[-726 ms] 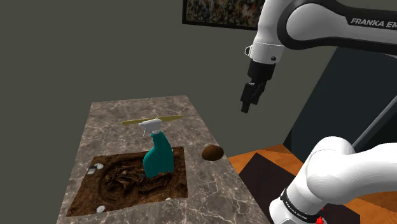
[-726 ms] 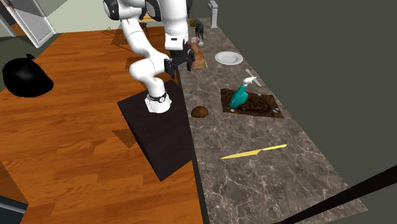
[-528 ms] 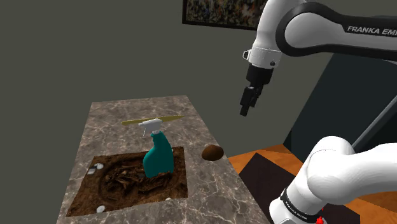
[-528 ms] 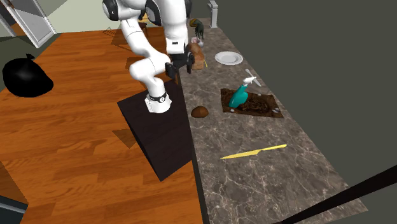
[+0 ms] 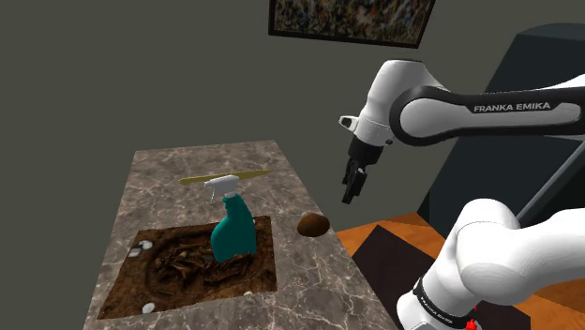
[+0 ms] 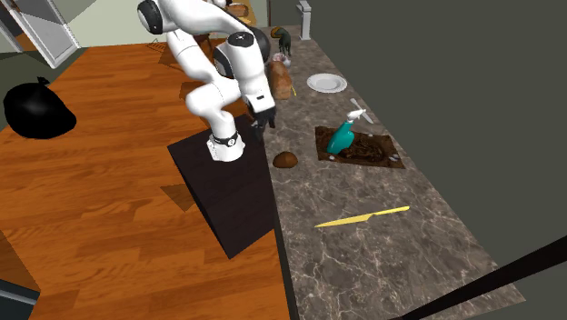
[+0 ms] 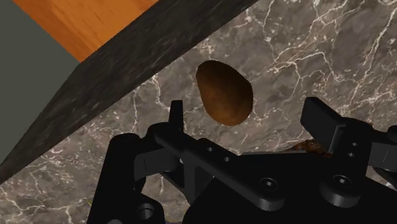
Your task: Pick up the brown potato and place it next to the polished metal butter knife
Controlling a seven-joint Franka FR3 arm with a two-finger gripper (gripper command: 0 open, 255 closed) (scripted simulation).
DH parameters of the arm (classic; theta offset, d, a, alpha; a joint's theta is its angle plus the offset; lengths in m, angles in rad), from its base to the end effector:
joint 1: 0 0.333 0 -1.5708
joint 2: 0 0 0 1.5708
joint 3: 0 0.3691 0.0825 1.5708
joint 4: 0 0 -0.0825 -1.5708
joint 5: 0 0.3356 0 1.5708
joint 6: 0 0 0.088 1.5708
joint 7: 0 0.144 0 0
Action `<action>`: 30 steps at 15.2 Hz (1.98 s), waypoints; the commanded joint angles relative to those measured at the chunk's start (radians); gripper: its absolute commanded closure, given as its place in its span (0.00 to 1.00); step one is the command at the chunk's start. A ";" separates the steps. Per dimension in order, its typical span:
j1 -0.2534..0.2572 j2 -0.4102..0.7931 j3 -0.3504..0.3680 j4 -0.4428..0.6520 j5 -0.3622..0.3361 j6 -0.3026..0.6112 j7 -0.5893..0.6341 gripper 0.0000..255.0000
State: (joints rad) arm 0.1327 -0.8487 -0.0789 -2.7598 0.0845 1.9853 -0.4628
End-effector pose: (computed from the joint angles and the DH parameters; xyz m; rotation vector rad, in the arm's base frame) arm 0.2195 0.0179 0.4678 -2.9191 -0.7607 -0.1459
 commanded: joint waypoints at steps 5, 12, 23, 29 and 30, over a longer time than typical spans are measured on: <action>0.125 0.112 -0.130 -0.144 0.020 0.325 -0.335 0.00; 0.222 0.260 -0.201 -0.193 0.072 0.541 -0.473 0.00; 0.247 0.306 -0.212 -0.200 0.093 0.596 -0.486 0.00; 0.247 0.306 -0.212 -0.200 0.092 0.595 -0.487 1.00; 0.247 0.306 -0.212 -0.200 0.092 0.596 -0.487 1.00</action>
State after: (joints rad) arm 0.3798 -0.5428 -0.2909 -2.9594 0.1769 2.5813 -0.9494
